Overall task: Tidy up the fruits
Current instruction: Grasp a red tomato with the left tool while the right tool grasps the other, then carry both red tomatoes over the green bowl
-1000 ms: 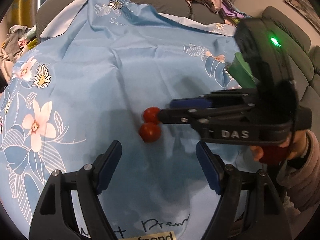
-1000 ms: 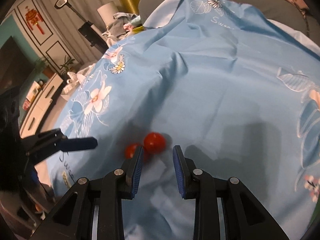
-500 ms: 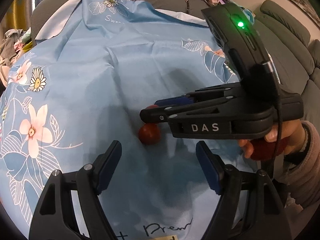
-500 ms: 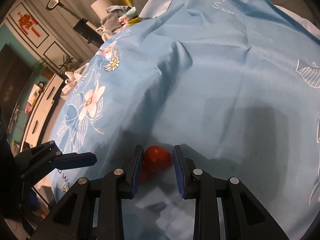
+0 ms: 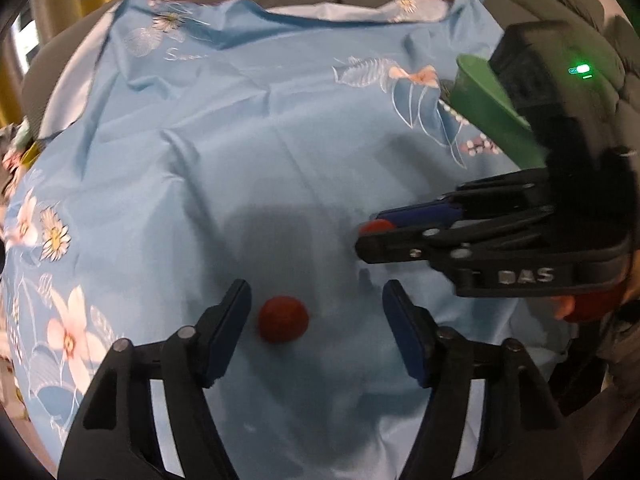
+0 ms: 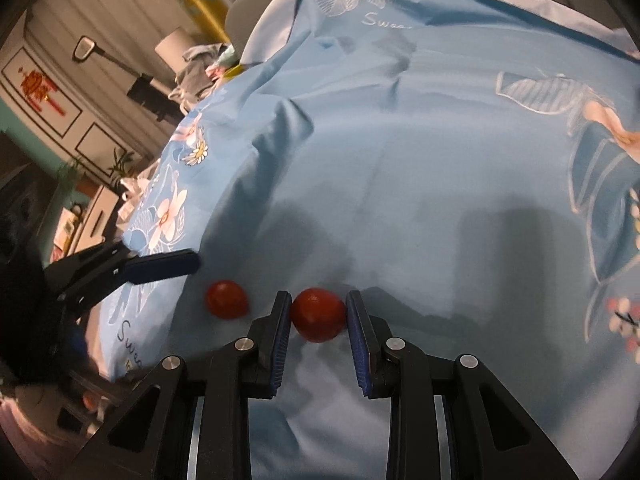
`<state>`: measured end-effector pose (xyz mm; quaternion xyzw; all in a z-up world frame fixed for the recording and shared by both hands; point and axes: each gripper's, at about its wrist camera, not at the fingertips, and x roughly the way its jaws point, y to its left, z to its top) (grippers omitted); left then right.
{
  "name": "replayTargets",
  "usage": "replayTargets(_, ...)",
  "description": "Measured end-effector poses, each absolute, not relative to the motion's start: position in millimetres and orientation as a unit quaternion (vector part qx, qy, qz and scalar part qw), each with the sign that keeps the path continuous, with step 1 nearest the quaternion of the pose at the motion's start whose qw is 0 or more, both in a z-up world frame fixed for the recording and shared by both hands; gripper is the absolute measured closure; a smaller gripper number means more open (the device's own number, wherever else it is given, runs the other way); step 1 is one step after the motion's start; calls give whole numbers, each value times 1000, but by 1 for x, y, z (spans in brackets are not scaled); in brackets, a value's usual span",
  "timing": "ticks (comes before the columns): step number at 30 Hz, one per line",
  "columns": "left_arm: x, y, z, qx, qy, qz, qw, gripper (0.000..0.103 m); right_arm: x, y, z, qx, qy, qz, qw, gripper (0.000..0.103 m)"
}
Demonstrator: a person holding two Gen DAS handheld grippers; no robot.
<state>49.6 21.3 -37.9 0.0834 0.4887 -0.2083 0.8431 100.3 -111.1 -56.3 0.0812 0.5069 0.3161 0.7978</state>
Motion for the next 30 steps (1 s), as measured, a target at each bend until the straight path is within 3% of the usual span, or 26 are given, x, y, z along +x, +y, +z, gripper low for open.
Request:
replayTargets(10,55,10,-50,160,534,-197,807,48,92,-118,-55,97,493,332,798,73)
replayTargets(13,55,4,-59,171,558,-213,784,63,91,-122,-57,105,492,332,798,73)
replayTargets(22,54,15,-60,126,556,-200,797,76,89,-138,-58,117,491,321,802,73)
replayTargets(30,42,14,-47,53,536,-208,816,76,85,-152,-53,130,483,309,809,73)
